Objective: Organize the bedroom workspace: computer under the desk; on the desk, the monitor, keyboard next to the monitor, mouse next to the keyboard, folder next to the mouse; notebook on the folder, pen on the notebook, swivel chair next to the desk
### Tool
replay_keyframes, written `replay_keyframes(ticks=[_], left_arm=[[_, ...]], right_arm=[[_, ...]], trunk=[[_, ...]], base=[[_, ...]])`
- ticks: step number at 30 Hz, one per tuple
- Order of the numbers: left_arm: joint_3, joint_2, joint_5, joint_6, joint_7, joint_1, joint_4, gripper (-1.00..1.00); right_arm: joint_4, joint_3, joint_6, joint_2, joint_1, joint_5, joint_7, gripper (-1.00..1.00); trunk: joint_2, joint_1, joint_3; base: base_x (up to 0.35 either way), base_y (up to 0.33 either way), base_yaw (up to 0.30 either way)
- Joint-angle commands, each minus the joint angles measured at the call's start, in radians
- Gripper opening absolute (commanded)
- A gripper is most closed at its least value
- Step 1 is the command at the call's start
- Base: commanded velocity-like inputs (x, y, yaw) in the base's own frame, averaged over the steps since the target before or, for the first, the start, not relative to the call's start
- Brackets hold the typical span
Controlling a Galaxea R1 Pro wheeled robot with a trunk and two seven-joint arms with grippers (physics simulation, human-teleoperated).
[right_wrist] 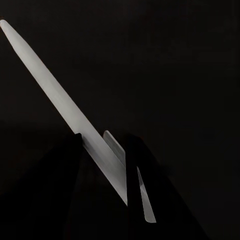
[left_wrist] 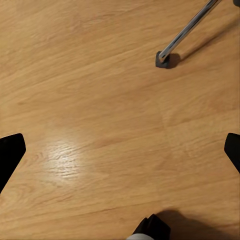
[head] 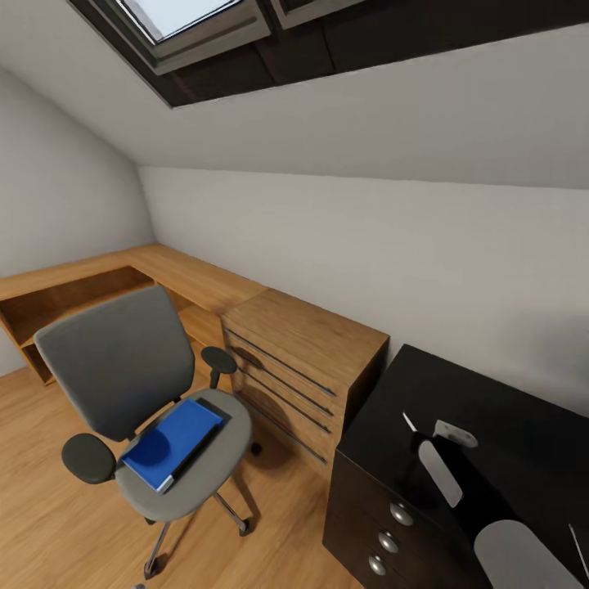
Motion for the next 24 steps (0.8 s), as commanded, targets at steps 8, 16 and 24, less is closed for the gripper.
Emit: replay_keyframes(ticks=[8,16,24], left_arm=[[-0.01,0.001,0.008,-0.006,0.005,-0.001,-0.002,1.0],[-0.01,0.001,0.008,-0.007,0.005,-0.001,-0.002,1.0],[-0.011,0.001,0.009,-0.039,0.005,-0.001,-0.002,1.0]], right_arm=[[0.038,0.029,0.005,0.003,-0.031,-0.004,-0.008,-1.0],[0.027,0.047,0.005,0.002,-0.033,-0.003,-0.009,-1.0],[-0.017,0.073,0.005,0.001,-0.033,-0.004,-0.01,-1.0]], trunk=[[-0.001,0.0,-0.001],[-0.001,0.0,-0.001],[-0.001,0.0,-0.001]], base=[[0.022,0.0,0.0],[0.006,0.0,0.0],[0.0,0.0,0.0]])
